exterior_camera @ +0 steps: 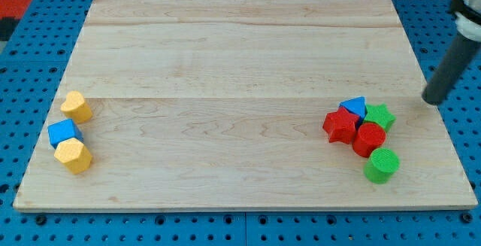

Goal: Separate red star from red circle

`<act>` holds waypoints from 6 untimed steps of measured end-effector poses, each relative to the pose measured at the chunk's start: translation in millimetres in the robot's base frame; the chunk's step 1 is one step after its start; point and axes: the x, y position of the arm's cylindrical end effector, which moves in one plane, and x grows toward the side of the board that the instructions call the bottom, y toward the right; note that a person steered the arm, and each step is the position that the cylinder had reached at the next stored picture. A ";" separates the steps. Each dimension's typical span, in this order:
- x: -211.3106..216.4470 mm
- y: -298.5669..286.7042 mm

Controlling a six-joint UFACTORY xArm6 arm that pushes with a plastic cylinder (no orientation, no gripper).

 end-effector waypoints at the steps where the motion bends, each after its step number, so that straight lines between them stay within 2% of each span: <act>1: 40.7 -11.8; 2: 63.6 -44.0; 3: 63.8 -105.1; 5: 66.0 -133.5; 6: 53.3 -175.5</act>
